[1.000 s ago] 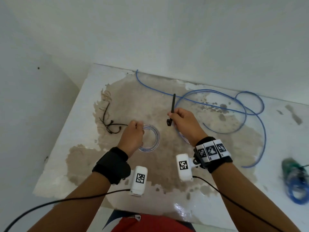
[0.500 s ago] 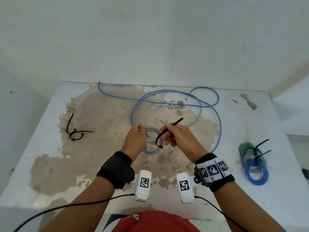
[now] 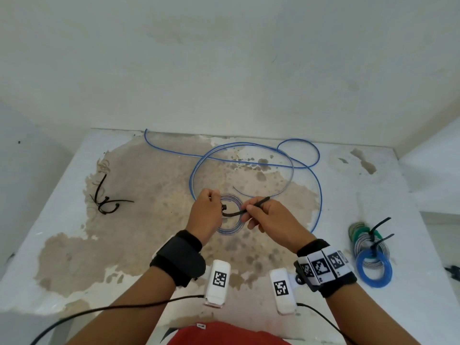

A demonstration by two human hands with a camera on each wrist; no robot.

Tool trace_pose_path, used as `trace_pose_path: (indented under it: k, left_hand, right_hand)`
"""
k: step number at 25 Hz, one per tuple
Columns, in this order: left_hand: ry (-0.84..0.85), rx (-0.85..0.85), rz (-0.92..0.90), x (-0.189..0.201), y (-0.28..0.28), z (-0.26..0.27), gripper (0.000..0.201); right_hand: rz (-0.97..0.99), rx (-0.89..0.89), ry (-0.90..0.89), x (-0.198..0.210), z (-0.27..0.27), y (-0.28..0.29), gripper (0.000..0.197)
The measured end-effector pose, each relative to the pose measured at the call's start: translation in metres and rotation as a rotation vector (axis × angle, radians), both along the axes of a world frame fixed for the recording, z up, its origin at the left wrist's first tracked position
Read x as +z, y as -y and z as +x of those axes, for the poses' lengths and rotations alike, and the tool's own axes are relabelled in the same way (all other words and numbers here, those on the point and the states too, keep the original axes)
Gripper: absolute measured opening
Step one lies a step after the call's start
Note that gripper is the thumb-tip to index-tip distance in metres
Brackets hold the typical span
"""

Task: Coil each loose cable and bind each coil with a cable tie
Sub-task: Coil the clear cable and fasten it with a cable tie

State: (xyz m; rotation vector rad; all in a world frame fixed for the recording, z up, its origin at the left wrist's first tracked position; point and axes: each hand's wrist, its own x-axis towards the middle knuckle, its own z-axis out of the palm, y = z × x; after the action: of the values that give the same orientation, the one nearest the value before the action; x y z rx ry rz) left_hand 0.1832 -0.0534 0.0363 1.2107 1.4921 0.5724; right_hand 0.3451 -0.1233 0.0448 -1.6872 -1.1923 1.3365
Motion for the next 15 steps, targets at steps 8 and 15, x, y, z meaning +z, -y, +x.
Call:
trace_pose_path:
  k: [8,15]
  left_hand:
    - [-0.019,0.014,0.072,0.005,-0.008,0.004,0.027]
    - [0.017,0.014,0.032,0.005,-0.003,0.009,0.018]
  right_hand:
    - [0.213,-0.023,0.173,0.008,-0.008,-0.006,0.018]
    - [0.340,0.013,0.210,0.015,-0.009,-0.010,0.012]
